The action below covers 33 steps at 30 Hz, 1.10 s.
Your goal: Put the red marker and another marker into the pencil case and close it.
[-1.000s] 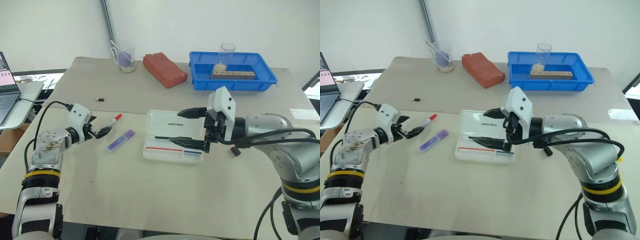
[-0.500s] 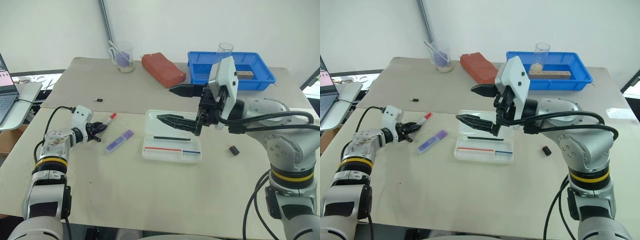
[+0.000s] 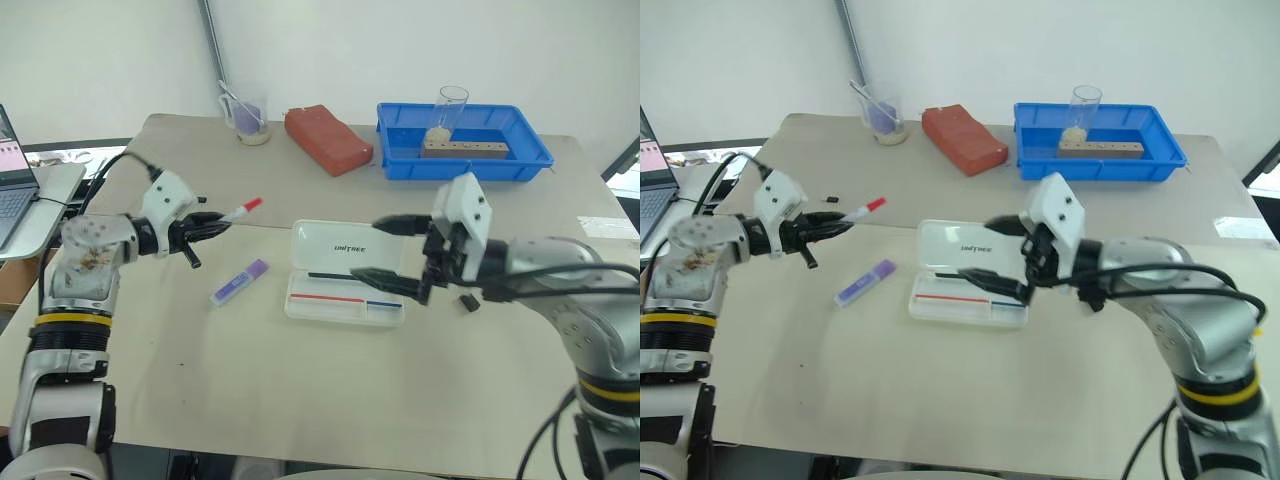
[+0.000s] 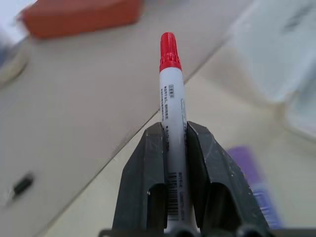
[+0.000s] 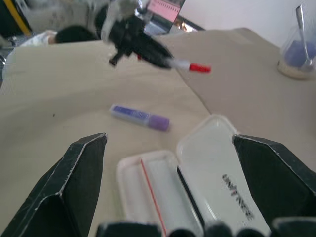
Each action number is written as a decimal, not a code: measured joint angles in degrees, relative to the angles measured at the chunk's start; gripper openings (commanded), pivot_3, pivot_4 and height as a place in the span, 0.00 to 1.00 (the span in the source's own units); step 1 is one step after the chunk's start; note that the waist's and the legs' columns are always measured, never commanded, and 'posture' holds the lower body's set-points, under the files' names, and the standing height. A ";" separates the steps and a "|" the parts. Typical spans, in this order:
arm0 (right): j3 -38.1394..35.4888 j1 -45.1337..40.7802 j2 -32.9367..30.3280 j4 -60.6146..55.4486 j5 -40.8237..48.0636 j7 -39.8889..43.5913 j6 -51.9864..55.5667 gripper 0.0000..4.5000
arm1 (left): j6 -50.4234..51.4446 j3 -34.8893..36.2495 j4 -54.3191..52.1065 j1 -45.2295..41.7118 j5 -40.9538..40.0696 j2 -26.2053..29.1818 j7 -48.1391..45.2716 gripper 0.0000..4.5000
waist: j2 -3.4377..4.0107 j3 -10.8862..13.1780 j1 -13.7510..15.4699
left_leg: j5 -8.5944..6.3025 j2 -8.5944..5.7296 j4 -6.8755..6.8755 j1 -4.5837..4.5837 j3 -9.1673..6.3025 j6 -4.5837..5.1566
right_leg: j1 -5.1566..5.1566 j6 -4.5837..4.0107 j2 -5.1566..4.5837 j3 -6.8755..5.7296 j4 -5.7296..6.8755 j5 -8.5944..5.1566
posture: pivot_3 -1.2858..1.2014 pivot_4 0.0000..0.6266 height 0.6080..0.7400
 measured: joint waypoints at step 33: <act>-1.46 9.33 -2.93 -2.99 -2.34 -3.37 -1.95 1.00 | -9.48 -20.11 1.49 -5.82 10.12 -18.96 -1.28 0.99 | 0.16 -0.07 -1.02 | 0.00 -0.13 0.16 -0.05 -0.30 0.11 | 0.04 0.05 0.12 0.10 -0.01 -0.03 | 0.52 0.24 1.00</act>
